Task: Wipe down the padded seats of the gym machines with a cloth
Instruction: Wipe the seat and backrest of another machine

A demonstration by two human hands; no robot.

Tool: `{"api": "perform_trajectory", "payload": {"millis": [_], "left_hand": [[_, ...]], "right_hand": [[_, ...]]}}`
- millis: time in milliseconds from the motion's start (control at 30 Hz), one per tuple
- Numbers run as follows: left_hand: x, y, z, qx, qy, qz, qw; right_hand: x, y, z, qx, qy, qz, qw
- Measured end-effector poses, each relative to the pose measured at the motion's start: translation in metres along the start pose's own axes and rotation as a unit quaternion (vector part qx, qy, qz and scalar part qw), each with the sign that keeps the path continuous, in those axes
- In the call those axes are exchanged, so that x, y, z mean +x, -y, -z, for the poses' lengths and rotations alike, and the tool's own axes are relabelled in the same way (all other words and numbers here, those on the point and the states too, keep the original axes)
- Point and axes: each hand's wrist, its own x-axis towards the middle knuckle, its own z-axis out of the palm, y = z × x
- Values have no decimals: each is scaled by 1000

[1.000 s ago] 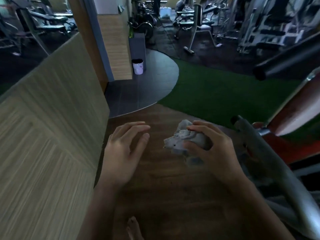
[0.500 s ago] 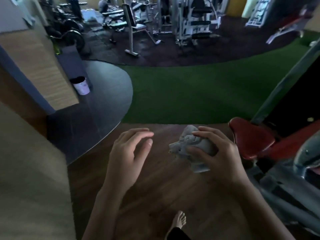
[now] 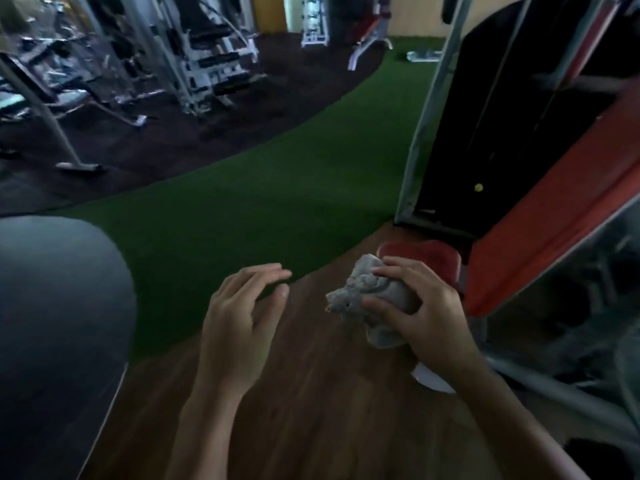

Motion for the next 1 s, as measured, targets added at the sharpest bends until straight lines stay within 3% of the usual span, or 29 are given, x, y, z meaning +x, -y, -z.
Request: {"api": "perform_trajectory", "payload": {"millis": [333,633,867,1000], "left_hand": [[178,98,-76,-104,154,-122,975],[268,141,-175,-110,315,-142,932],[292,152,-259,-122,363,-70,921],[302,158,-322,-175,370,49,911]], "right_hand": [[85,-33,-39,-68,-163,-151,973],[124,-75,-76,-78,-213,-238,944],[155,-156,-72,-56,-195,-269,942],[183,-233,-71,-13,-193,-285,939]]}}
